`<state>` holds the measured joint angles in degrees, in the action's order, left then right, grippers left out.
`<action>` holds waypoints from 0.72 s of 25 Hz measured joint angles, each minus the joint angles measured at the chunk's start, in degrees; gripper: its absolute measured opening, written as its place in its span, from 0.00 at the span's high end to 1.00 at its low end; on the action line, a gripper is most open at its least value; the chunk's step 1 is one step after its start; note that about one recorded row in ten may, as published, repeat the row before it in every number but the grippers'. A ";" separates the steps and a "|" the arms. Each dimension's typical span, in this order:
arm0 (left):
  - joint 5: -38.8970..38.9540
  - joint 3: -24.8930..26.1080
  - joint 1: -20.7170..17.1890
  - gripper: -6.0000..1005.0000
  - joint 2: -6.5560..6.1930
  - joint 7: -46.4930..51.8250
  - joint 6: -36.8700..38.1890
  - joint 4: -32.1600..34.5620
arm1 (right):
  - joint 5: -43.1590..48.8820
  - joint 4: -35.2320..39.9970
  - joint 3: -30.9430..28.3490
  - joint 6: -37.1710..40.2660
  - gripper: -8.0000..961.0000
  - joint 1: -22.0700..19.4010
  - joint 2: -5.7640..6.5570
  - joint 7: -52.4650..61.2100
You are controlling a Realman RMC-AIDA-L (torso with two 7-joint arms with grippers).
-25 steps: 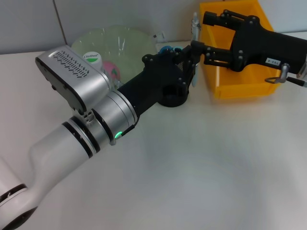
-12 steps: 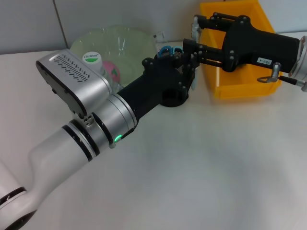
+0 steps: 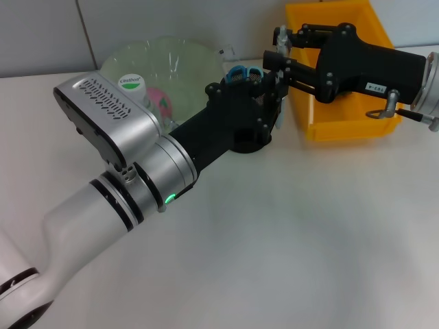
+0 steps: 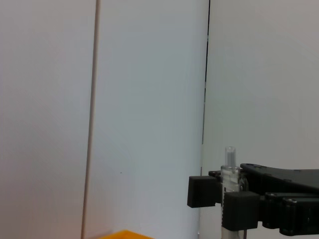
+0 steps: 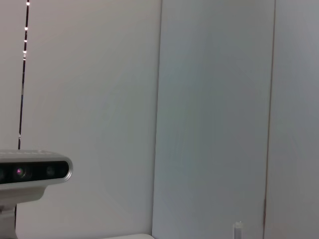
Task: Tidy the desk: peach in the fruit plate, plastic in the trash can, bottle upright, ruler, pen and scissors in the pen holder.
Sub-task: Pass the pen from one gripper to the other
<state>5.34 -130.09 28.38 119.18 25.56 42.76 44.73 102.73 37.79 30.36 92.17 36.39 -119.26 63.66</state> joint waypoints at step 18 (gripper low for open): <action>0.08 0.01 0.11 0.86 0.00 0.01 -0.02 -0.09 | -1.65 -0.62 0.33 0.46 0.79 -0.20 0.07 -0.01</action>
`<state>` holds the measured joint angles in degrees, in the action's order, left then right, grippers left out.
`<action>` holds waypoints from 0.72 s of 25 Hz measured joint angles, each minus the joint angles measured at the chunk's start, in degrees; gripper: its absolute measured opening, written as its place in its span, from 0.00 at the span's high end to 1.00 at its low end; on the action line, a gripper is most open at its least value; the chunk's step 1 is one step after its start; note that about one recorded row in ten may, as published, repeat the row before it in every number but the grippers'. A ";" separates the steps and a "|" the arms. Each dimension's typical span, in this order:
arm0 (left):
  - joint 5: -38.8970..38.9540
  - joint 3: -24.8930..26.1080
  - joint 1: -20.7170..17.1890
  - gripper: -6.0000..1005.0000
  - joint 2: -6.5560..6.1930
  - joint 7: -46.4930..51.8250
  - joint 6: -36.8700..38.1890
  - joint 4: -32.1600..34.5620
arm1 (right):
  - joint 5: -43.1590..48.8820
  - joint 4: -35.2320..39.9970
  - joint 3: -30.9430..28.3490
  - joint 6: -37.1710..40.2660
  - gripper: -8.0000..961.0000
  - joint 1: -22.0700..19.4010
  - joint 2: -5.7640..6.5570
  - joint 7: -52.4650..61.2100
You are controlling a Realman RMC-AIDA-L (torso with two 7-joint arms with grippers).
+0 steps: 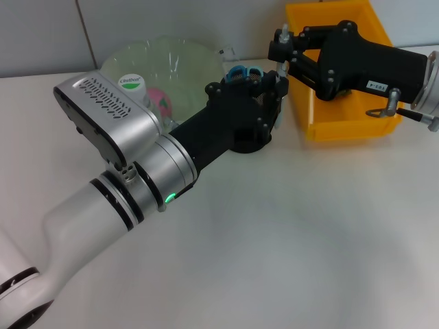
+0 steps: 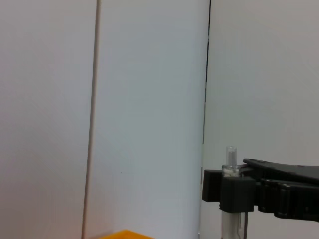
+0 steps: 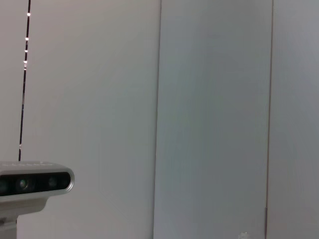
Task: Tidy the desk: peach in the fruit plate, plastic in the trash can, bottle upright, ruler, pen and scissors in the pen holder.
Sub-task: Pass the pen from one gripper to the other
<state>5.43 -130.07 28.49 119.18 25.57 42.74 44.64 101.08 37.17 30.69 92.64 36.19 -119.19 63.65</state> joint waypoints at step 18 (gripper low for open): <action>-0.44 -0.19 -0.37 0.78 -0.22 2.45 0.21 0.15 | -0.06 0.03 -0.05 0.03 0.86 -0.41 0.22 -0.01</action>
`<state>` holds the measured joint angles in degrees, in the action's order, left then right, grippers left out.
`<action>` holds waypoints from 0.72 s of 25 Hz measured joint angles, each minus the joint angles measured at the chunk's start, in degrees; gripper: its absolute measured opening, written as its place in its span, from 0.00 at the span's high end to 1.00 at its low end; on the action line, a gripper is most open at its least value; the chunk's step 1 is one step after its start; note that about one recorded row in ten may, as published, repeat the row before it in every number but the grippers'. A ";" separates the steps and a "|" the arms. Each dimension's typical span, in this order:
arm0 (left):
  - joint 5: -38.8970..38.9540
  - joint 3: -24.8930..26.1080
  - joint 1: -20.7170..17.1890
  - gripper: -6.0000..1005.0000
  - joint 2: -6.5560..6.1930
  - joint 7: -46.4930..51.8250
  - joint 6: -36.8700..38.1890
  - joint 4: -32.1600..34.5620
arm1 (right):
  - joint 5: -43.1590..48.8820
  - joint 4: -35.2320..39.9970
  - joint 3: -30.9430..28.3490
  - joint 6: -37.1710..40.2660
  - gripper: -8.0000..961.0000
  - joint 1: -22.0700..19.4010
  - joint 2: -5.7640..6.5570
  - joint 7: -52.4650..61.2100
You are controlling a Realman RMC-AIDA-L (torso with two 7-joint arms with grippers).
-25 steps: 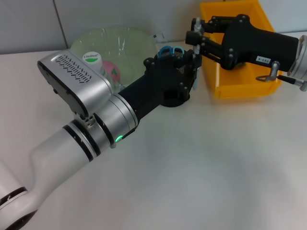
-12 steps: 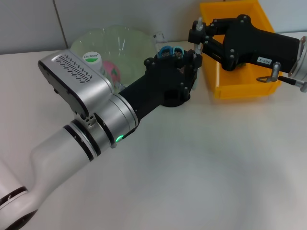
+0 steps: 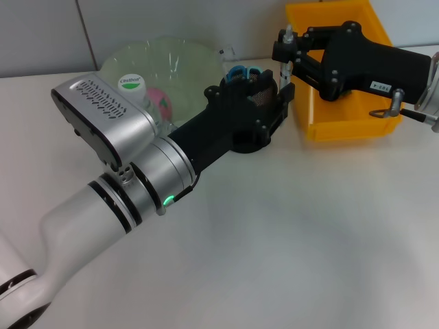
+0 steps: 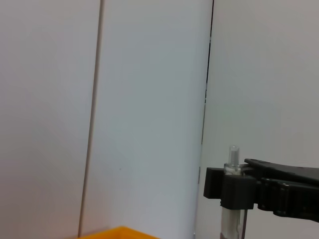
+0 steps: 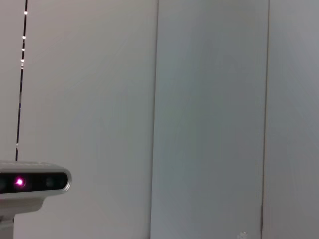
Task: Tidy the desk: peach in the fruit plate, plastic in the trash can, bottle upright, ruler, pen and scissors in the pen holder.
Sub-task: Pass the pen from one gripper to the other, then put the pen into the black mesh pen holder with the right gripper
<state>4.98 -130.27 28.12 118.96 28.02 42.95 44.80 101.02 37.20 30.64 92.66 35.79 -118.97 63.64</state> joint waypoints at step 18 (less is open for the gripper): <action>-11.52 1.72 -3.81 0.20 -1.62 12.48 4.09 -0.28 | -7.59 0.34 -0.67 -5.95 0.86 -0.49 1.01 1.37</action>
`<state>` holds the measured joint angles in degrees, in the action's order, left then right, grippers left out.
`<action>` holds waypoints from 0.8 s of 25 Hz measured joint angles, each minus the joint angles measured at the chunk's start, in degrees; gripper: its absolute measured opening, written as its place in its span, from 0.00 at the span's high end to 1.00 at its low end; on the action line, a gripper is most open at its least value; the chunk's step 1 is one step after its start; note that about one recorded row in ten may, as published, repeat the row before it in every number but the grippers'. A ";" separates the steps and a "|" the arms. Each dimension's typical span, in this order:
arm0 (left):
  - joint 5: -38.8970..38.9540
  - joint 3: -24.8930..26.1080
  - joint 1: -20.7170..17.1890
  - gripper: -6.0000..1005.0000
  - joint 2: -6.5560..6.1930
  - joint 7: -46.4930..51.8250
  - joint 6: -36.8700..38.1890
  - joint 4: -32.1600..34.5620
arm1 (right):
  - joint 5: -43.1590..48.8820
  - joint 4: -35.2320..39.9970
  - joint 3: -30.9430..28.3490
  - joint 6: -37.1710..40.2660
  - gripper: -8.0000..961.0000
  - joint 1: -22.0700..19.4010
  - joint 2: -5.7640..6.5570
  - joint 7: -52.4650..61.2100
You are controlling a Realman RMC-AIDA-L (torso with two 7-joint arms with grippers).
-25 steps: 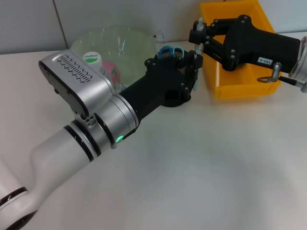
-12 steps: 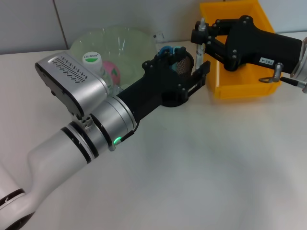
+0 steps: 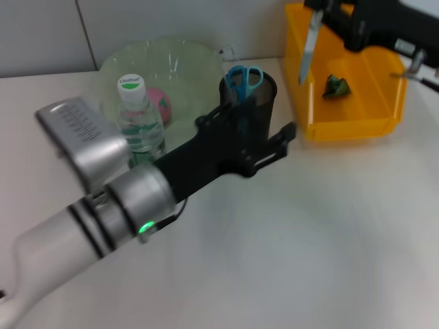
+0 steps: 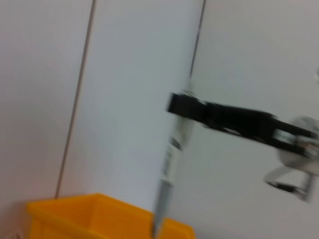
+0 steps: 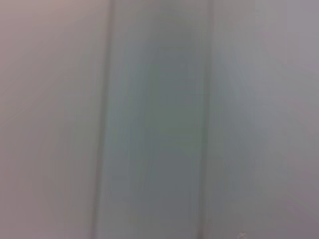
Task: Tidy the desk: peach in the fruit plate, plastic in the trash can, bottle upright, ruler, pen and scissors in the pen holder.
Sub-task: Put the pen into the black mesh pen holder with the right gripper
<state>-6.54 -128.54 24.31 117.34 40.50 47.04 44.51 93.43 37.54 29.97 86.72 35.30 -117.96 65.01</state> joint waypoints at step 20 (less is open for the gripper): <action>-56.94 31.11 -4.13 0.19 -4.73 30.34 28.01 -6.07 | -0.68 -8.12 4.31 -17.93 0.86 9.94 -0.88 5.18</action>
<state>-63.48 -97.44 20.18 112.61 70.84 75.05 38.44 92.75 29.42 34.28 68.79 45.24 -118.84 70.19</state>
